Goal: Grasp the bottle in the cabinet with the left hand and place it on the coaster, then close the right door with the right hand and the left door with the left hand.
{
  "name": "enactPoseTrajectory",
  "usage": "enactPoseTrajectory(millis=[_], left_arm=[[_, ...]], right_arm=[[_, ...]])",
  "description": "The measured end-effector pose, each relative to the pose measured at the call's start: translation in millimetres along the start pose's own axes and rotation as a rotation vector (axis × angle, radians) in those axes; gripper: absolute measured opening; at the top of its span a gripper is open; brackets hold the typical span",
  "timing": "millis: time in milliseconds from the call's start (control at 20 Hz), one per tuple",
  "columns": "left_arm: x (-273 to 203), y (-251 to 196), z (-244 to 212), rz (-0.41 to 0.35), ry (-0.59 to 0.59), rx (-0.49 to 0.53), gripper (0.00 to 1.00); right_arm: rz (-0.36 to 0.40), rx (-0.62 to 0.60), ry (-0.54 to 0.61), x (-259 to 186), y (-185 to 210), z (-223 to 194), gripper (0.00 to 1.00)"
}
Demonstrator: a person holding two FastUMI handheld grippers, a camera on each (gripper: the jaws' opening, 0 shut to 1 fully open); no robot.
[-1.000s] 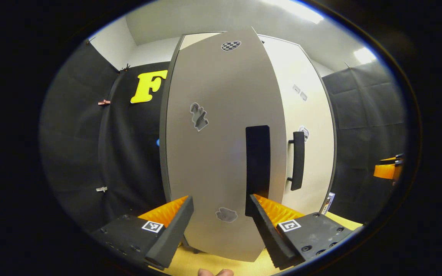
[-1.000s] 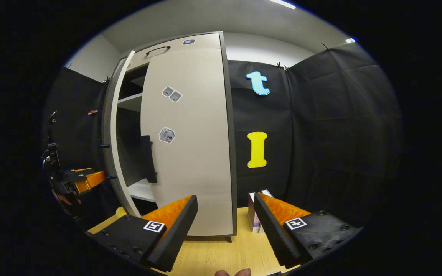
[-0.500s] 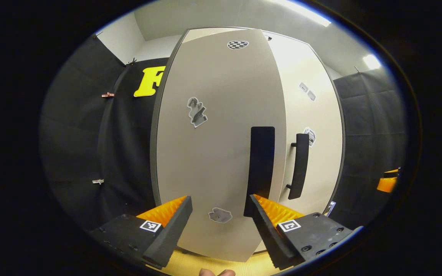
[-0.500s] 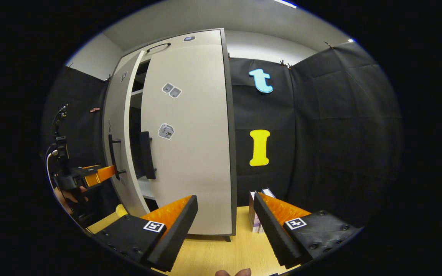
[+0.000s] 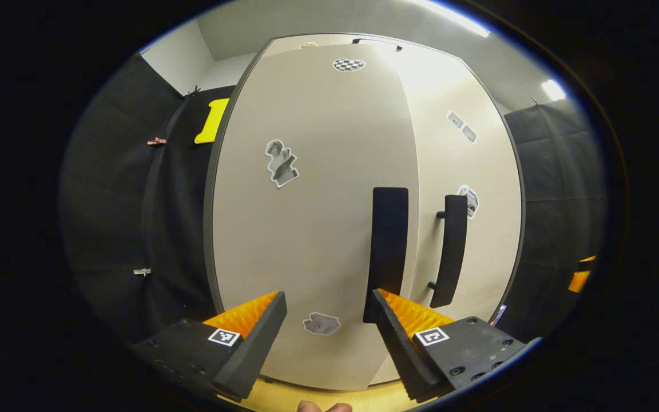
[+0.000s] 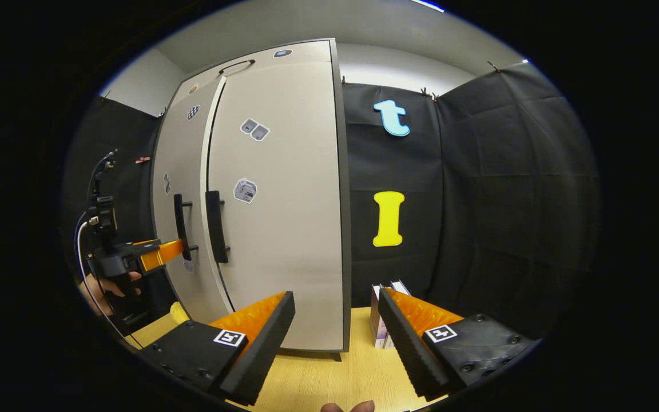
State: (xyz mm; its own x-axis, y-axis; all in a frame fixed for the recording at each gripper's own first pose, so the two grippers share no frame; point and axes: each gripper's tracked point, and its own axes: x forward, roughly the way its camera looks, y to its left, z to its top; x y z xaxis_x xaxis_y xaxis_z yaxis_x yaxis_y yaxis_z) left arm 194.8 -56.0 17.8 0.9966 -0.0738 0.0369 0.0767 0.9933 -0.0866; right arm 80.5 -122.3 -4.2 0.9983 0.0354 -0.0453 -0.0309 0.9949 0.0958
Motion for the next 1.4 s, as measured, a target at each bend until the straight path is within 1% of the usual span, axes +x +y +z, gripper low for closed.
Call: enactPoseTrajectory(millis=[50,100,150,200,300,450,700,900,1200,1400], left_arm=[[2.8,-2.0,-0.4,0.001,0.0,0.005,0.96],[5.7,-2.9,-1.0,0.0,0.002,0.01,0.94],[7.0,-3.8,-1.9,0.001,0.006,0.013,0.96],[7.0,-4.5,-1.7,0.002,0.003,0.013,0.96],[4.6,-3.2,0.3,0.004,-0.005,0.026,0.97],[-4.9,-2.7,-6.4,0.001,0.019,0.032,0.95],[-46.6,10.5,-9.2,-0.006,0.04,-0.014,0.95],[-79.9,18.7,-2.4,-0.012,0.024,0.002,0.95],[-130.9,38.4,18.2,0.004,-0.007,0.016,0.95],[-159.7,51.9,22.9,0.01,-0.001,0.026,0.95]], right_arm=[[0.001,0.0,0.001,1.2,0.2,-0.4,0.98],[0.002,0.0,0.002,2.1,1.2,-0.2,0.98],[0.002,0.0,0.003,3.2,1.8,-0.1,0.98],[0.003,0.001,0.004,3.7,3.3,0.6,0.98],[0.0,0.003,-0.001,3.7,4.8,2.4,0.98],[0.0,0.007,-0.004,1.7,9.0,4.3,0.98],[0.0,0.009,-0.021,-8.2,19.4,12.2,0.98],[0.003,0.003,-0.032,-16.4,31.1,15.2,0.98],[0.015,0.003,-0.055,-29.1,55.1,23.1,0.98],[0.006,0.007,-0.074,-39.1,68.1,27.2,0.98]])
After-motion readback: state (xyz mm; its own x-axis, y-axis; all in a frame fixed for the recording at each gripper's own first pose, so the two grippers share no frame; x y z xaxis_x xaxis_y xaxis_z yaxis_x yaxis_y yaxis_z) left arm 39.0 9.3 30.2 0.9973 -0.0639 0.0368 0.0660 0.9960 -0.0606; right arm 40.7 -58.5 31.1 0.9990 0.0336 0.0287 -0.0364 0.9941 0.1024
